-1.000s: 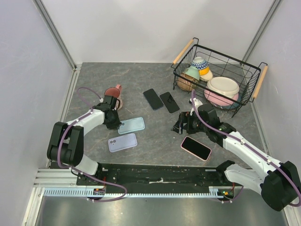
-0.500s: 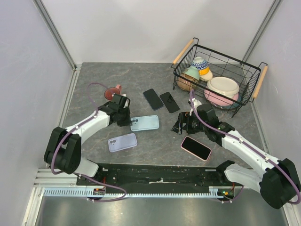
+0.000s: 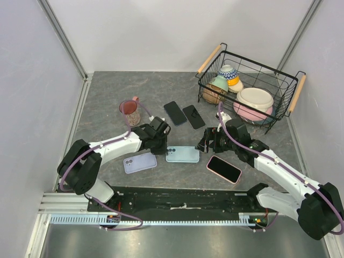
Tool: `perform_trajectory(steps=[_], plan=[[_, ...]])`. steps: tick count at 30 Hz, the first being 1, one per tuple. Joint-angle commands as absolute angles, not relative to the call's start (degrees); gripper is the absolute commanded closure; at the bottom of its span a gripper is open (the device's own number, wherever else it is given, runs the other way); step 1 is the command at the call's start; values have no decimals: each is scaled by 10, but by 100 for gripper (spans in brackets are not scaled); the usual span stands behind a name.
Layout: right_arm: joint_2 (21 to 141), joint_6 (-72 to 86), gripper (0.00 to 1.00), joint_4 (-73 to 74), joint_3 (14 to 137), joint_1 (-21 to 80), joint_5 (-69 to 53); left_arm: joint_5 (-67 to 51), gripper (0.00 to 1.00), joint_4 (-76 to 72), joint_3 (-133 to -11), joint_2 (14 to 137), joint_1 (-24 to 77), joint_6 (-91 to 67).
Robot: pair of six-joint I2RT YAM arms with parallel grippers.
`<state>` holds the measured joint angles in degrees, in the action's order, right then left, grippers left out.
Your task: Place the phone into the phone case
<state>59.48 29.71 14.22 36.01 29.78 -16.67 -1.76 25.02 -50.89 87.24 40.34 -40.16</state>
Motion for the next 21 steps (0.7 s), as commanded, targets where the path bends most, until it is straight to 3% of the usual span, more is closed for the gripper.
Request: perform_trajectory(steps=[1, 6, 8, 9, 10, 12, 21], plan=[[589, 296, 9, 126, 353, 296, -161, -3, 98, 233, -497, 873, 422, -452], [592, 292, 9, 126, 356, 296, -165, -2, 95, 227, -494, 875, 432, -456], [591, 293, 9, 126, 356, 296, -161, -2, 86, 228, -495, 875, 432, -454], [591, 292, 9, 126, 356, 296, -161, -3, 78, 228, -496, 873, 433, -453], [591, 293, 9, 125, 356, 296, -161, -3, 55, 226, -496, 873, 436, -453], [592, 292, 9, 126, 357, 296, -163, 17, 40, 228, -495, 863, 442, -452], [606, 287, 8, 126, 362, 296, -166, 25, 36, 229, -500, 846, 443, -436]])
